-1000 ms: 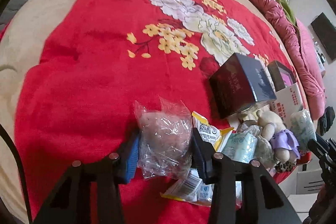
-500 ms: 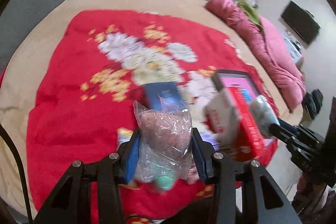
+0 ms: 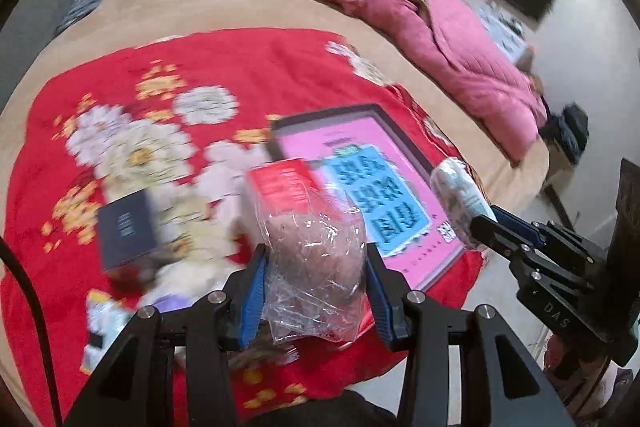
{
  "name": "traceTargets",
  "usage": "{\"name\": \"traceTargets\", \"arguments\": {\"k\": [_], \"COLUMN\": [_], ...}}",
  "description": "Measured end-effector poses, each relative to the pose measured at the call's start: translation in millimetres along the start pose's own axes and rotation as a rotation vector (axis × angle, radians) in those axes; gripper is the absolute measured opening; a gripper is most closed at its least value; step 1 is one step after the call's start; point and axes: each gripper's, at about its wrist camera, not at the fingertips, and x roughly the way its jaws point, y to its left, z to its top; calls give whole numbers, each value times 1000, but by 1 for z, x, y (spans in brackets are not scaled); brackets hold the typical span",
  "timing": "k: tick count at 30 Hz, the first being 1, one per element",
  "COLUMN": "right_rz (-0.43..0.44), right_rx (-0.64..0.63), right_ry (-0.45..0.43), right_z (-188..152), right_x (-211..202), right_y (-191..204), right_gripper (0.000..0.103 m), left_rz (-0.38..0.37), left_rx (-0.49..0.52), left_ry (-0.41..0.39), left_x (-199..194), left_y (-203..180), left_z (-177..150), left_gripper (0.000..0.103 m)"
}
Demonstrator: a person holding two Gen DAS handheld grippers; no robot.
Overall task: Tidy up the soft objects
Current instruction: 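Carry the plastic bag and wet-wipe pack over the grey tray with both tools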
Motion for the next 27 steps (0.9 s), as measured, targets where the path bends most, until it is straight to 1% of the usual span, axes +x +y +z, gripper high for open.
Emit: {"name": "traceTargets", "arguments": {"k": [4,8,10,13,15,22,25,27], "right_rz": [-36,-46,-50,-50,-45,-50,-84,-133], "right_rx": [39,71,78,79,79,87,68,36], "right_ry": [22,38,54,72,87,125,146,165], "right_z": [-6,-14,-18,-20,-21,-27,-30,-34], "right_x": [7,13,18,27,36,62,73,80], "right_y": [-38,-70,-83,-96,-102,-118,-120,-119], "right_gripper": [23,23,23,23,23,23,23,23], "left_rz": [10,17,23,38,41,32,30,33], "left_rx": [89,154,189,228,246,242,251,256], "left_ry": [58,119,180,246,276,318,335,346], "left_x": [38,73,98,125,137,156,165,171], "left_y": [-48,-78,-91,-103,-108,-115,-120,-121], "left_z": [11,16,17,14,11,0,-3,-5], "left_gripper": [46,46,46,46,46,46,46,46]}}
